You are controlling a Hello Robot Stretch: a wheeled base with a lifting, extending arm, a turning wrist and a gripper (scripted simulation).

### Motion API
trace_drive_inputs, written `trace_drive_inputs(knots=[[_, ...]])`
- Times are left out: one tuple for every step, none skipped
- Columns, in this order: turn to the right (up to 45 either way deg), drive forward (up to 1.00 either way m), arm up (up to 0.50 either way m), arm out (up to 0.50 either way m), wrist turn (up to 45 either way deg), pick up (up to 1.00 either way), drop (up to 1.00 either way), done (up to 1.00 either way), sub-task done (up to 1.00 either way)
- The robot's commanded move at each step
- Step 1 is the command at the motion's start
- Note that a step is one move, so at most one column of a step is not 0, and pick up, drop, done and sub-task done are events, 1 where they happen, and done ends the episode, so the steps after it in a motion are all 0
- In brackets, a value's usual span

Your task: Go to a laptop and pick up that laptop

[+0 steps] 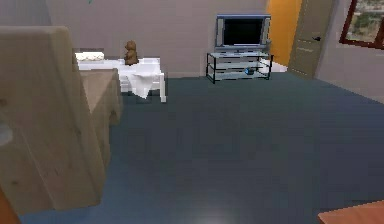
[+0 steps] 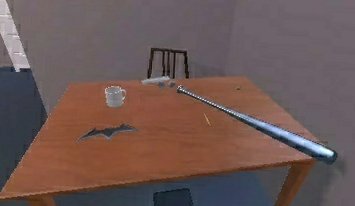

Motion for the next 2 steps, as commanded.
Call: trace_drive_inputs(knots=[[0.0, 0.0, 0.1, 0.0, 0.0, 0.0, 0.0, 0.0, 0.0], [0.0, 0.0, 0.0, 0.24, 0.0, 0.0, 0.0, 0.0, 0.0]])
